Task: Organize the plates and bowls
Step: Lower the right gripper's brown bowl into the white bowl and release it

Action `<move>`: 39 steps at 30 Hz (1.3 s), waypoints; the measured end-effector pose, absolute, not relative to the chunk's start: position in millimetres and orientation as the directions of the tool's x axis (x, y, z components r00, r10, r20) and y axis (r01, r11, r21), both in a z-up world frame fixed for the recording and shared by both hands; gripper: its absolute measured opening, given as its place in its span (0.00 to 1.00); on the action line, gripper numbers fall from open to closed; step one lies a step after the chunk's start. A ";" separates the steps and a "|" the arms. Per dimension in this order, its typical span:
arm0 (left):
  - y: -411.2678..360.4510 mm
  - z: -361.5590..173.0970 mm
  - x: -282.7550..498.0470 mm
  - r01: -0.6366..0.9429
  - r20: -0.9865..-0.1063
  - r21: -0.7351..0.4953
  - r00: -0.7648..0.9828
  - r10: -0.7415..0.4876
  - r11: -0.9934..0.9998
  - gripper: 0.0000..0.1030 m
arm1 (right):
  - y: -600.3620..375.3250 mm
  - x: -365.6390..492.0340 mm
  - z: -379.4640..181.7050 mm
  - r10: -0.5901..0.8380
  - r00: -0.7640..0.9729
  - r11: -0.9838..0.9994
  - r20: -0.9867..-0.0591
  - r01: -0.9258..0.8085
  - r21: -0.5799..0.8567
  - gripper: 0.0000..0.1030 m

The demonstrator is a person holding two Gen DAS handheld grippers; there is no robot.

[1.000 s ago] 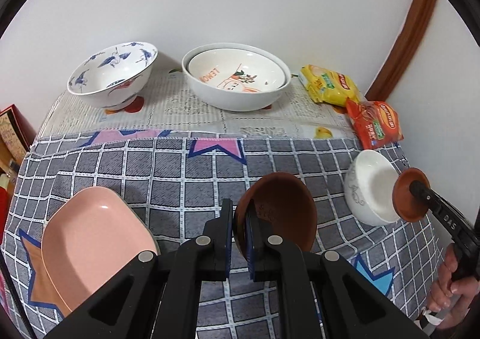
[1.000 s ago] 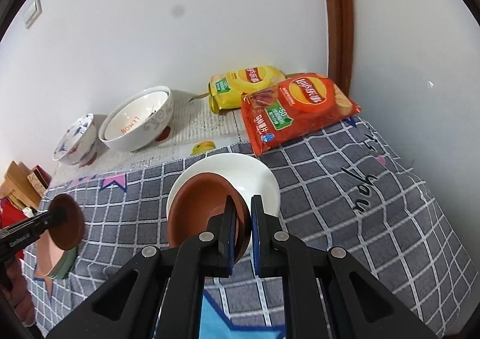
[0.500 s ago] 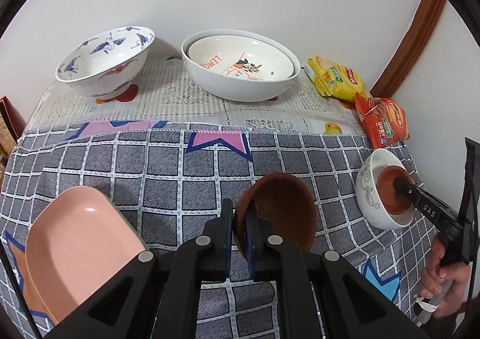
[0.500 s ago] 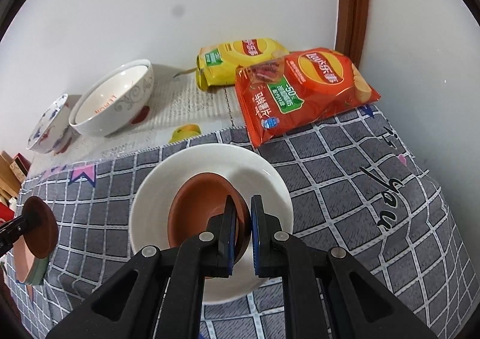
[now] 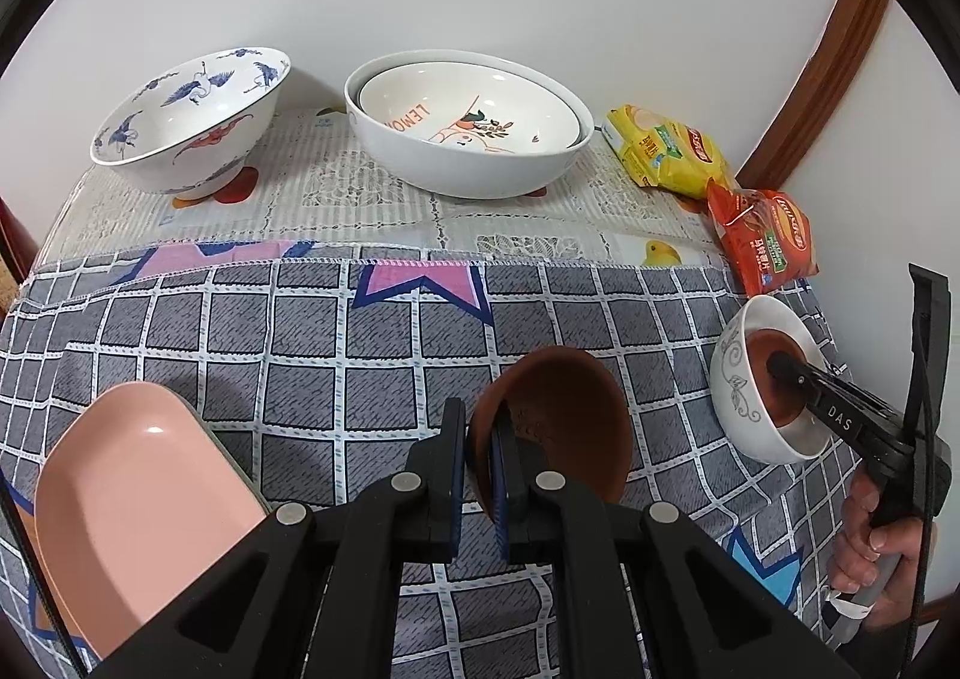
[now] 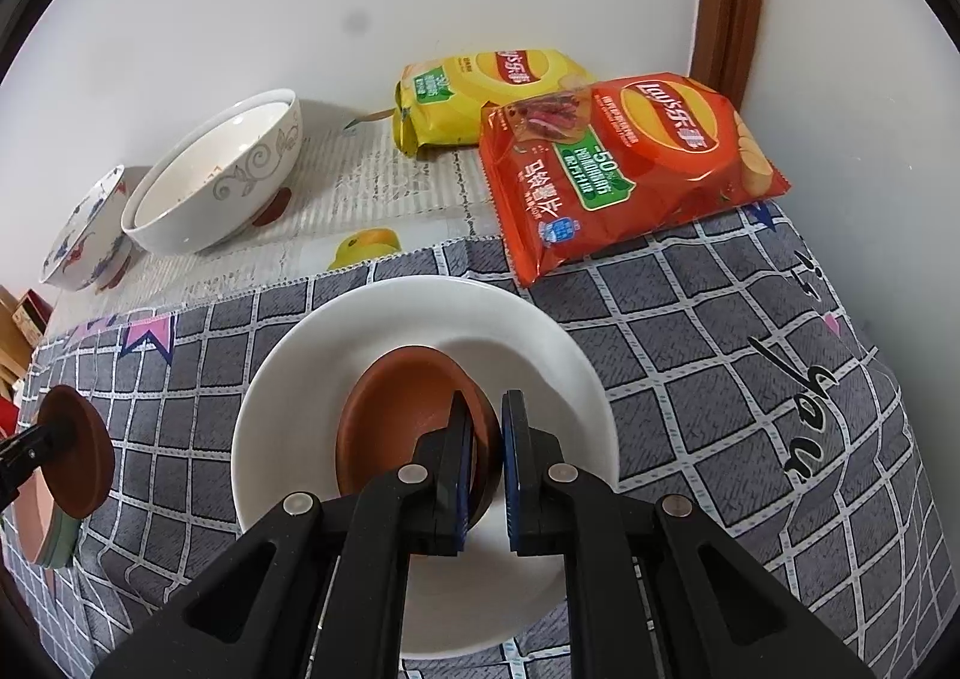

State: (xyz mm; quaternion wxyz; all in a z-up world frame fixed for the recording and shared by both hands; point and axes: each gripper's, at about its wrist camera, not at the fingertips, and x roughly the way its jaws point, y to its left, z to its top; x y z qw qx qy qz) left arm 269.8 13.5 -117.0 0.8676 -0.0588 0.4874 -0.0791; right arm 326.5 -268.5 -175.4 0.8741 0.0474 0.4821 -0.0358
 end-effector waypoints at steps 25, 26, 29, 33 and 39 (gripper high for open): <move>20.4 -112.9 263.1 0.087 -0.832 -0.186 0.515 -0.204 0.979 0.08 | -249.9 339.3 -185.3 -0.112 0.420 0.991 -0.901 -0.026 -0.135 0.14; 20.3 -112.2 262.6 0.089 -0.832 -0.186 0.515 -0.205 0.978 0.08 | -249.9 338.6 -185.3 -0.112 0.418 0.990 -0.901 -0.028 -0.137 0.14; 20.2 -110.3 261.1 0.091 -0.831 -0.188 0.517 -0.208 0.978 0.08 | -248.4 336.7 -185.9 -0.120 0.426 0.988 -0.897 -0.040 -0.151 0.14; 19.4 -108.5 258.8 0.092 -0.831 -0.187 0.517 -0.207 0.978 0.08 | -247.9 335.4 -186.2 -0.121 0.424 0.987 -0.898 -0.049 -0.156 0.15; 16.5 -102.1 253.7 0.096 -0.828 -0.178 0.523 -0.202 0.979 0.08 | -244.5 332.2 -186.2 -0.116 0.428 0.985 -0.896 -0.065 -0.159 0.20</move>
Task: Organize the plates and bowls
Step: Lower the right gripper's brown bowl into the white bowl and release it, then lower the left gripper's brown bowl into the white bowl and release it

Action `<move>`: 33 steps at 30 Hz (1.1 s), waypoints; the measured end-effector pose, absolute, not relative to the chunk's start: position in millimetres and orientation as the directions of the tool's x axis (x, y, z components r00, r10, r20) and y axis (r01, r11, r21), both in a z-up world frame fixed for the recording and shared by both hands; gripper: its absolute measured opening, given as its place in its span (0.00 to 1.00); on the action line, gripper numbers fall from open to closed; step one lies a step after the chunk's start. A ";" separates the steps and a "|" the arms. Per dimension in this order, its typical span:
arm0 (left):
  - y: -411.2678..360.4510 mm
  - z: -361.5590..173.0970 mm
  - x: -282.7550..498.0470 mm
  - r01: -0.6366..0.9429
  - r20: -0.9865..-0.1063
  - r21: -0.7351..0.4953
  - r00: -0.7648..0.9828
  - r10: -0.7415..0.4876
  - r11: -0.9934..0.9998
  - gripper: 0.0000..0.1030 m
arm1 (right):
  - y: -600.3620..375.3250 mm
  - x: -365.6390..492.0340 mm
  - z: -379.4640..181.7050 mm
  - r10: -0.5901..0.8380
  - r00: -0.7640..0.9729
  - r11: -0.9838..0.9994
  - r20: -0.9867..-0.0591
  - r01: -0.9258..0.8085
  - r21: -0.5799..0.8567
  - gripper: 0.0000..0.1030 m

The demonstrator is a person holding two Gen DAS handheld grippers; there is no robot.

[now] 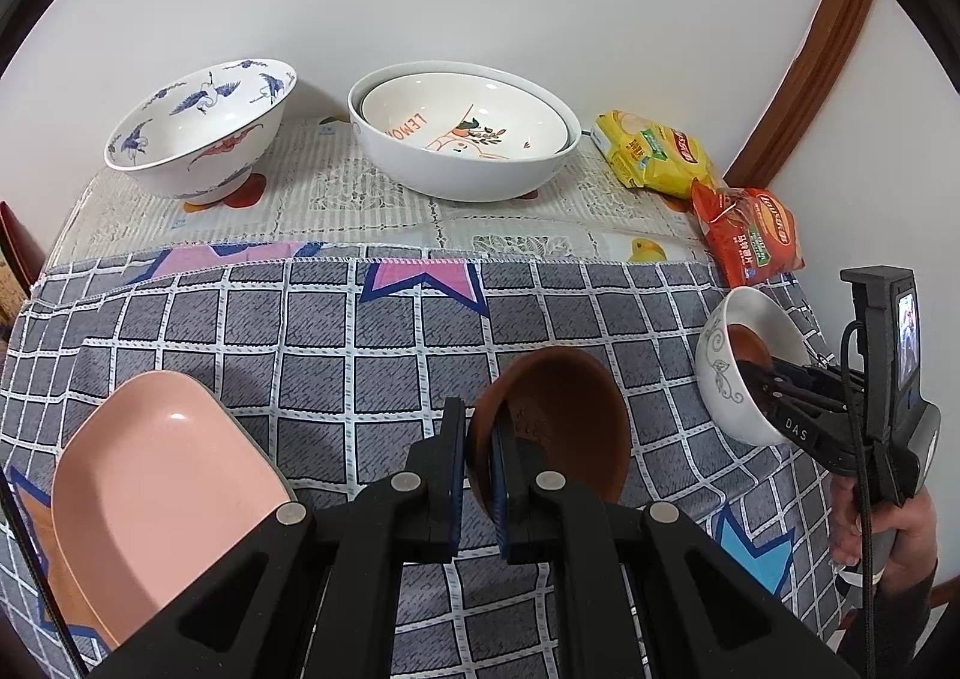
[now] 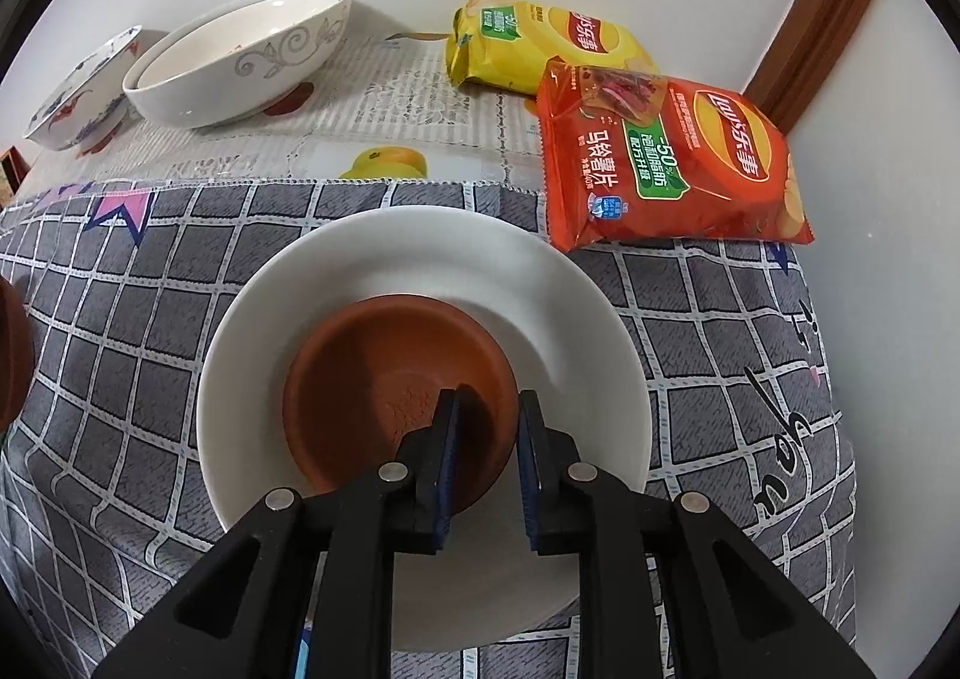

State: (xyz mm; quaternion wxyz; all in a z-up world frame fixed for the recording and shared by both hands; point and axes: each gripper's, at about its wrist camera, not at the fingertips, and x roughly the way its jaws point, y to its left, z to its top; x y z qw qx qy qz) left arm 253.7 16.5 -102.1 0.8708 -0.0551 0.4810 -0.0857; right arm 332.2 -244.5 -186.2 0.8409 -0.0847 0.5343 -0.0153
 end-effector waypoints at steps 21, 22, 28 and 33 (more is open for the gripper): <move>-72.2 -76.2 248.4 0.196 -0.806 -0.182 0.532 -0.260 0.964 0.08 | -329.0 252.2 -106.1 -0.017 0.606 0.995 -0.795 0.089 0.046 0.28; -77.8 -76.5 249.3 0.200 -0.806 -0.184 0.529 -0.264 0.962 0.08 | -335.1 248.8 -106.1 -0.021 0.608 0.993 -0.793 0.102 0.052 0.28; -103.8 -80.3 256.0 0.212 -0.812 -0.188 0.516 -0.273 0.959 0.08 | -362.2 228.2 -111.0 -0.046 0.616 0.987 -0.787 0.150 0.060 0.28; -124.3 -83.7 263.0 0.231 -0.815 -0.192 0.503 -0.286 0.954 0.08 | -373.5 213.2 -120.2 -0.042 0.614 0.983 -0.788 0.167 0.078 0.28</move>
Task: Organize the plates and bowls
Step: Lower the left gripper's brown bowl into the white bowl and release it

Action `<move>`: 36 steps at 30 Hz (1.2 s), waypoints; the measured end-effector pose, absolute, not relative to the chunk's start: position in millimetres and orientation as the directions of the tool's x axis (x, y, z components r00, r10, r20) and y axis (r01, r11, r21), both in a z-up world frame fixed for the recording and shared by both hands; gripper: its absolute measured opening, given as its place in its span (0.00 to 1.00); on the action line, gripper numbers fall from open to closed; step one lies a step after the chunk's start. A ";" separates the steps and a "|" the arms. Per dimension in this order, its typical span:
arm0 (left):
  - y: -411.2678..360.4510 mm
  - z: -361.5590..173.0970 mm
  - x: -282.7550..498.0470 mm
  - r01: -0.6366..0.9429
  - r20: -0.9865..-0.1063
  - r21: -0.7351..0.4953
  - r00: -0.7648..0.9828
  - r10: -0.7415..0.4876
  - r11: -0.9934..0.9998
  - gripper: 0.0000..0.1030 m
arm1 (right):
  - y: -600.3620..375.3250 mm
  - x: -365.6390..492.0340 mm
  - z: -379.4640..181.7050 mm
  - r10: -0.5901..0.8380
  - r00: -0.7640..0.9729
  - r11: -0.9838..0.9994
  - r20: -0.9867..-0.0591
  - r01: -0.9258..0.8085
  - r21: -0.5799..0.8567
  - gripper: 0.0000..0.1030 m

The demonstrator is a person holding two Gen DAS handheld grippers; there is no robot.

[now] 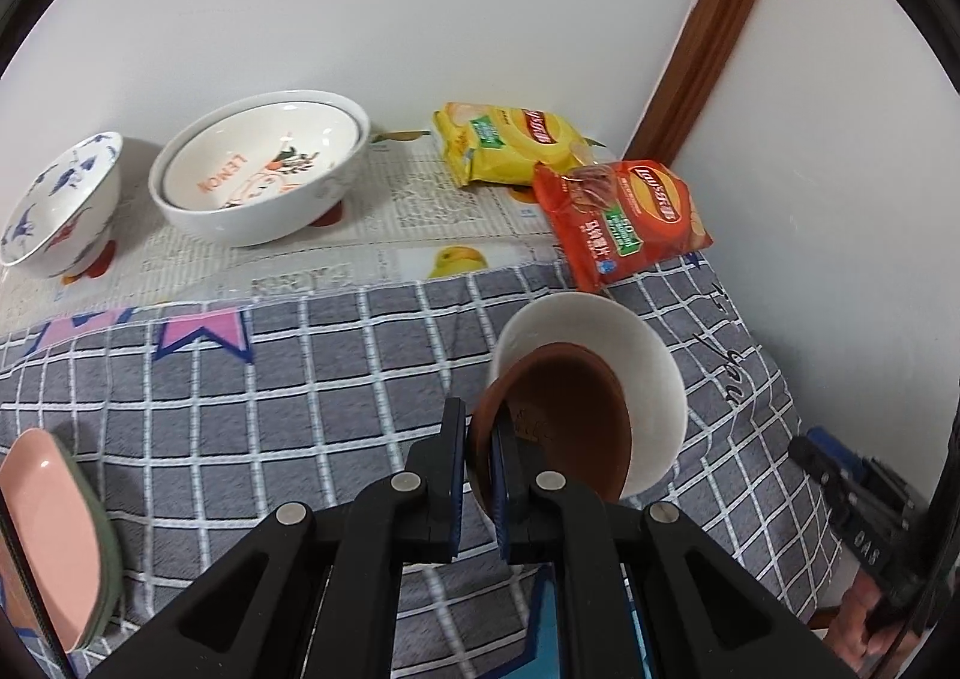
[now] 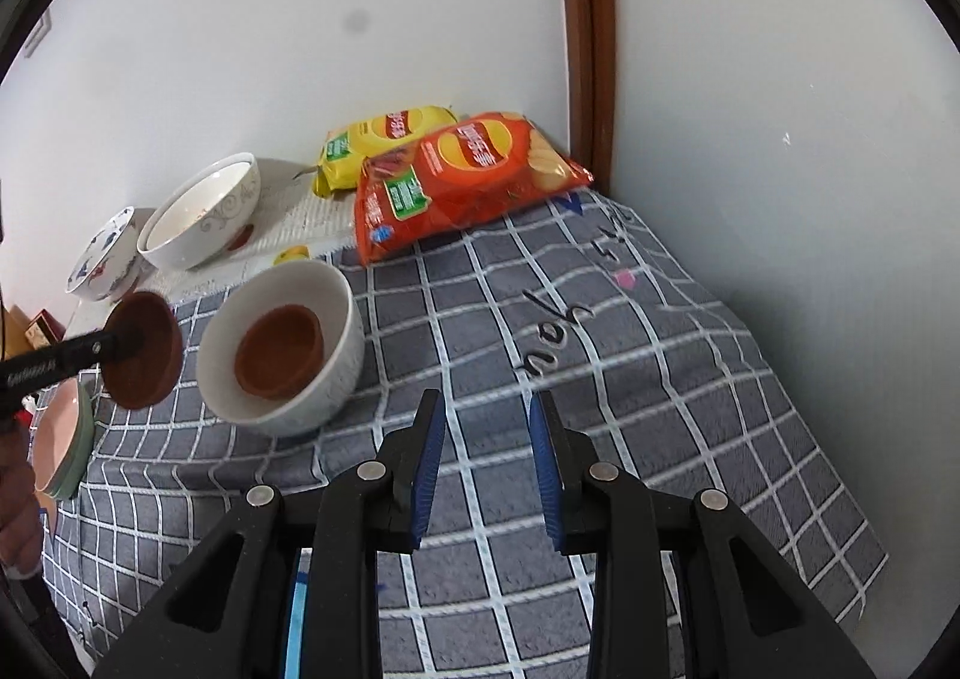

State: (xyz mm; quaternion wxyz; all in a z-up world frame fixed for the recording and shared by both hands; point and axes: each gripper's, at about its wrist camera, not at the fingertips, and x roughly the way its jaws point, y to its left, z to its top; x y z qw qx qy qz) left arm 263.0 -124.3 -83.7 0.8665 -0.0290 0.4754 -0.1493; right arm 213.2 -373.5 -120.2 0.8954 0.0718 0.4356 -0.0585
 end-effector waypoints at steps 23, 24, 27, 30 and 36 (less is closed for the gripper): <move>-165.5 -117.6 298.5 0.245 -0.847 -0.215 0.435 -0.305 0.946 0.08 | -368.5 194.3 -140.9 0.014 0.607 0.978 -0.795 0.157 0.137 0.28; -165.7 -118.9 299.4 0.243 -0.848 -0.217 0.433 -0.307 0.945 0.08 | -367.8 193.9 -141.6 0.015 0.605 0.979 -0.796 0.155 0.136 0.28; -167.0 -123.0 302.3 0.242 -0.850 -0.222 0.427 -0.309 0.945 0.08 | -367.1 193.8 -143.6 0.015 0.599 0.979 -0.801 0.155 0.134 0.28; -167.7 -126.9 304.8 0.242 -0.851 -0.227 0.422 -0.313 0.943 0.08 | -367.6 194.7 -146.2 0.021 0.591 0.977 -0.806 0.158 0.142 0.28; -168.7 -133.4 307.8 0.244 -0.853 -0.238 0.410 -0.323 0.940 0.08 | -363.7 194.6 -145.8 0.026 0.592 0.980 -0.806 0.146 0.139 0.28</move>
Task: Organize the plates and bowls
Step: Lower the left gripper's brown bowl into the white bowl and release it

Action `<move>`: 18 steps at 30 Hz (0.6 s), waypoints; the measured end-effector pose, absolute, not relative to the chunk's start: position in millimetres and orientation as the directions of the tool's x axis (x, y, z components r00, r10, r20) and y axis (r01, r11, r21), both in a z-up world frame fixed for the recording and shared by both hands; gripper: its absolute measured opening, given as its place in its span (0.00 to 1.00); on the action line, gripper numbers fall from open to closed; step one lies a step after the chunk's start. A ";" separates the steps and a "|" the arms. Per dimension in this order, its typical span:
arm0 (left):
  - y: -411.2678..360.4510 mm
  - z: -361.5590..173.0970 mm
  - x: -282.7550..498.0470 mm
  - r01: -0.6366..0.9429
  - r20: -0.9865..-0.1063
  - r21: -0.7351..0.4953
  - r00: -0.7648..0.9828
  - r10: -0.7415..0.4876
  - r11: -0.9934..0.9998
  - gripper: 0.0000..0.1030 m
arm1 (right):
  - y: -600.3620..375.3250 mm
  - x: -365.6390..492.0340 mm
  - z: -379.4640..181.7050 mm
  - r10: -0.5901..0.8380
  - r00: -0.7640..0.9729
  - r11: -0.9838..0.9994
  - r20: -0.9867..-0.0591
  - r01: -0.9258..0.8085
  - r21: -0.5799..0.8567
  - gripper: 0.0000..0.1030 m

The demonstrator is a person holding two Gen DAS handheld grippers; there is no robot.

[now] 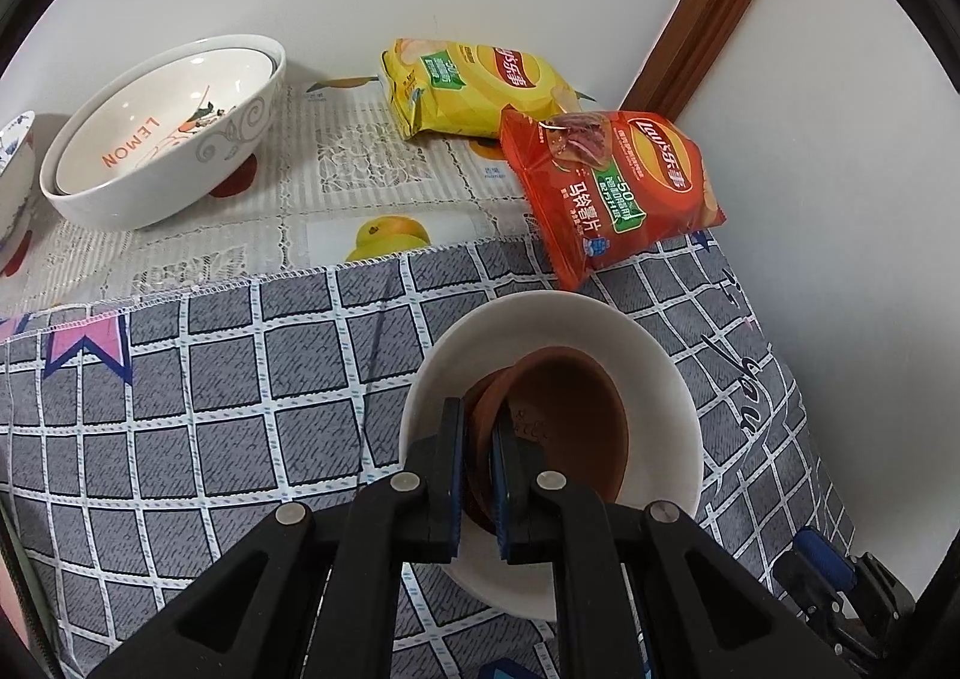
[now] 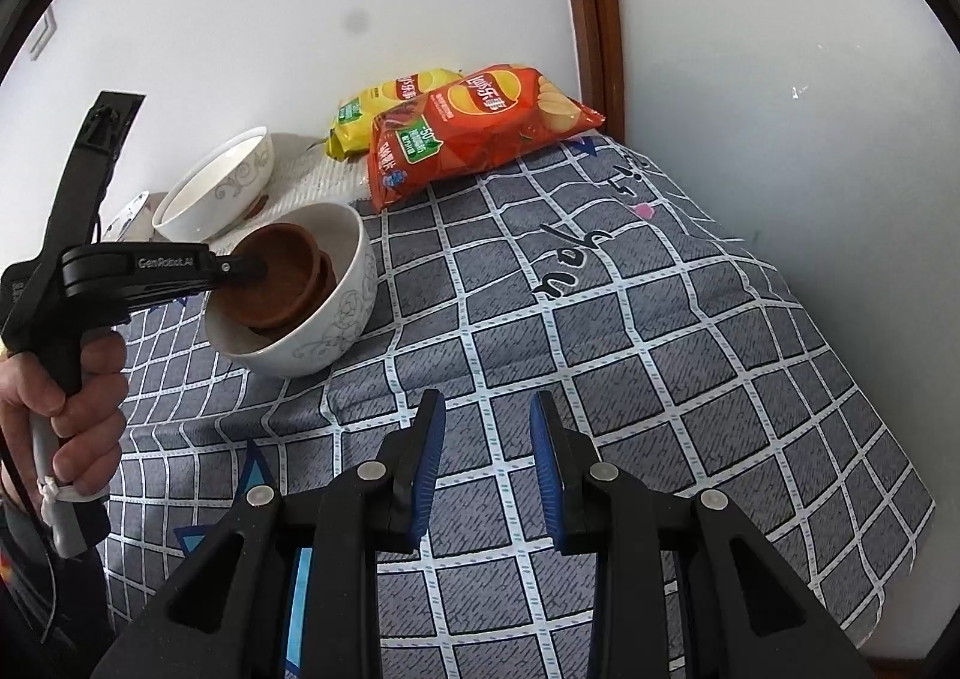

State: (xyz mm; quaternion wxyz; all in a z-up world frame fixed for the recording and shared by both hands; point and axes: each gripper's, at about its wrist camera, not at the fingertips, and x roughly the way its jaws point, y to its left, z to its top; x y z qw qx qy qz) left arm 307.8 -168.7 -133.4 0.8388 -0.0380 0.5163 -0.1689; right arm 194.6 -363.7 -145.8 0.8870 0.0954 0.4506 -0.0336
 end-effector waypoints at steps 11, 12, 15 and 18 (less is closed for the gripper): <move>-169.6 -135.6 307.7 0.266 -0.852 -0.260 0.389 -0.350 0.928 0.09 | -357.2 194.6 -145.9 0.027 0.585 0.983 -0.810 0.131 0.128 0.28; -170.6 -135.4 307.0 0.269 -0.855 -0.251 0.388 -0.343 0.930 0.09 | -356.7 194.3 -145.8 0.027 0.585 0.983 -0.811 0.131 0.128 0.28; -172.1 -133.7 304.2 0.283 -0.861 -0.239 0.380 -0.338 0.929 0.12 | -355.5 193.7 -143.8 0.029 0.586 0.983 -0.810 0.131 0.131 0.28; -170.7 -128.5 300.2 0.289 -0.861 -0.235 0.380 -0.337 0.928 0.12 | -352.8 192.2 -140.0 0.022 0.591 0.984 -0.806 0.132 0.124 0.28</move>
